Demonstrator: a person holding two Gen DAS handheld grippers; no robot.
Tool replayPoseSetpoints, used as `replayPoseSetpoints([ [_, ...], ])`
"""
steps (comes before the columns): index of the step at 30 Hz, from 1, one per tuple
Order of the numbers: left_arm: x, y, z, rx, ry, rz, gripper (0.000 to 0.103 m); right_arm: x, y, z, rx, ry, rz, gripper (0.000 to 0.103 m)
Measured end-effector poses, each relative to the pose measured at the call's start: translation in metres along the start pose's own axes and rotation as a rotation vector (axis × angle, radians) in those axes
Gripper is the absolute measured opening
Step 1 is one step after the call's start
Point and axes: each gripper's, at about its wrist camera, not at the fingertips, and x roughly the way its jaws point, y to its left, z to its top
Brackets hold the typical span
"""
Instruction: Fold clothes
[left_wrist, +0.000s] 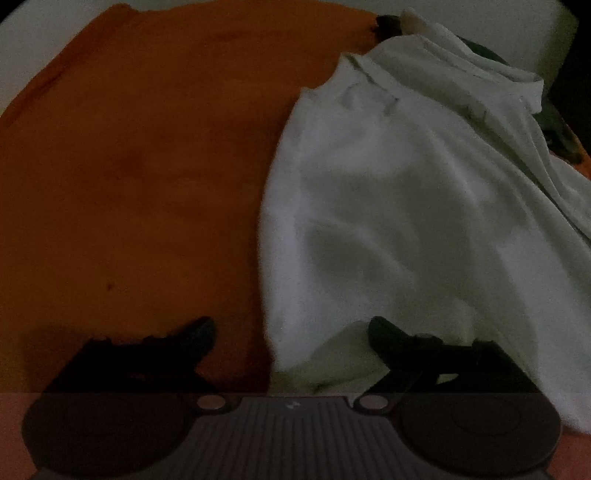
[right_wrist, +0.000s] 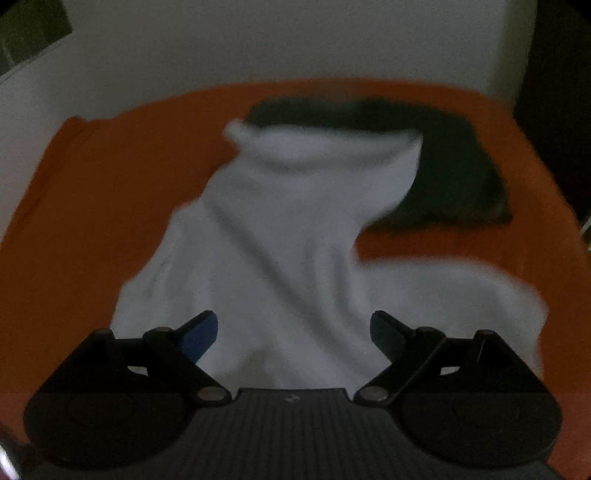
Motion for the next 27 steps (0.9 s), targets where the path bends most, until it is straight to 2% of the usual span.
replayPoseSetpoints([
  [1, 0.002, -0.004, -0.001, 0.011, -0.015, -0.009, 0.016, -0.001, 0.003, -0.008, -0.012, 0.005, 0.009, 0.092],
  [2, 0.002, -0.007, -0.002, 0.015, -0.029, -0.009, 0.005, -0.002, 0.007, -0.016, -0.023, 0.010, 0.018, 0.092],
  [6, -0.020, -0.003, -0.004, -0.044, -0.072, 0.058, 0.004, -0.005, 0.021, -0.047, -0.070, 0.030, 0.054, 0.092],
  [8, -0.037, -0.006, -0.002, -0.006, -0.081, 0.058, 0.003, -0.006, 0.028, -0.062, -0.093, 0.040, 0.072, 0.092],
  [11, -0.040, -0.015, 0.004, 0.096, -0.011, 0.086, 0.003, -0.009, 0.038, -0.086, -0.128, 0.055, 0.100, 0.092],
  [12, -0.036, -0.015, 0.010, 0.079, 0.022, 0.095, 0.003, -0.010, 0.042, -0.094, -0.140, 0.060, 0.109, 0.092],
  [14, -0.026, -0.009, 0.022, -0.025, 0.100, 0.108, 0.004, -0.011, 0.049, -0.109, -0.163, 0.071, 0.127, 0.092],
  [16, -0.019, -0.003, 0.032, -0.106, 0.134, 0.107, 0.004, -0.013, 0.056, -0.123, -0.186, 0.077, 0.144, 0.092],
  [19, -0.005, -0.006, 0.043, -0.017, 0.144, 0.127, 0.010, -0.005, 0.065, -0.074, -0.193, -0.013, 0.128, 0.092],
  [21, 0.012, -0.009, 0.053, 0.036, 0.159, 0.140, 0.022, 0.014, 0.072, -0.039, -0.201, 0.003, 0.093, 0.092],
  [22, 0.019, -0.010, 0.057, 0.061, 0.165, 0.138, 0.024, 0.027, 0.076, -0.019, -0.217, 0.017, 0.085, 0.092],
  [23, 0.023, -0.008, 0.060, 0.084, 0.163, 0.108, 0.009, 0.040, 0.082, 0.000, -0.244, 0.017, 0.091, 0.092],
  [24, 0.025, -0.009, 0.061, 0.117, 0.156, 0.067, 0.004, 0.052, 0.089, 0.020, -0.281, 0.011, 0.104, 0.092],
  [26, 0.028, -0.011, 0.061, 0.190, 0.128, 0.022, 0.004, 0.082, 0.102, 0.056, -0.371, 0.036, 0.145, 0.092],
  [27, 0.028, -0.007, 0.059, 0.186, 0.117, 0.000, 0.004, 0.106, 0.111, 0.077, -0.426, 0.056, 0.181, 0.092],
])
